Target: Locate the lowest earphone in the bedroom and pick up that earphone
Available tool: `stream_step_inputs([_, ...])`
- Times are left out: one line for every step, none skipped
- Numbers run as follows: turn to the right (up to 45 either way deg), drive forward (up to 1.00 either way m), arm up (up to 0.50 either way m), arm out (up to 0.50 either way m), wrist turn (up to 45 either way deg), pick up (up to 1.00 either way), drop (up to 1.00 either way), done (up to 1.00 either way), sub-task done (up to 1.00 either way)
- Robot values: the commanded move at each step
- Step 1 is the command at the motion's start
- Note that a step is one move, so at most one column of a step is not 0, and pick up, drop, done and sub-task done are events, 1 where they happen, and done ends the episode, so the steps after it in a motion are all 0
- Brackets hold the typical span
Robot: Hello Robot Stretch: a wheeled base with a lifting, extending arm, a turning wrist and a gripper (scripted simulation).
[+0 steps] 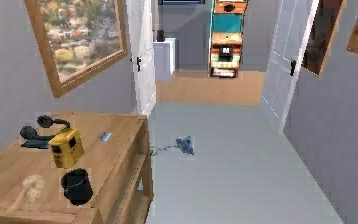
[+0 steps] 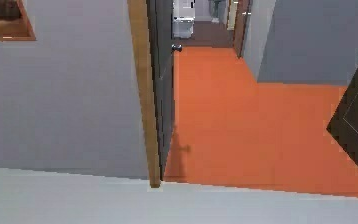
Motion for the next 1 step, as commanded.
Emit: stream_step_inputs([0.0, 1.0, 0.0, 0.0, 0.0, 0.0, 0.0, 0.0, 0.0])
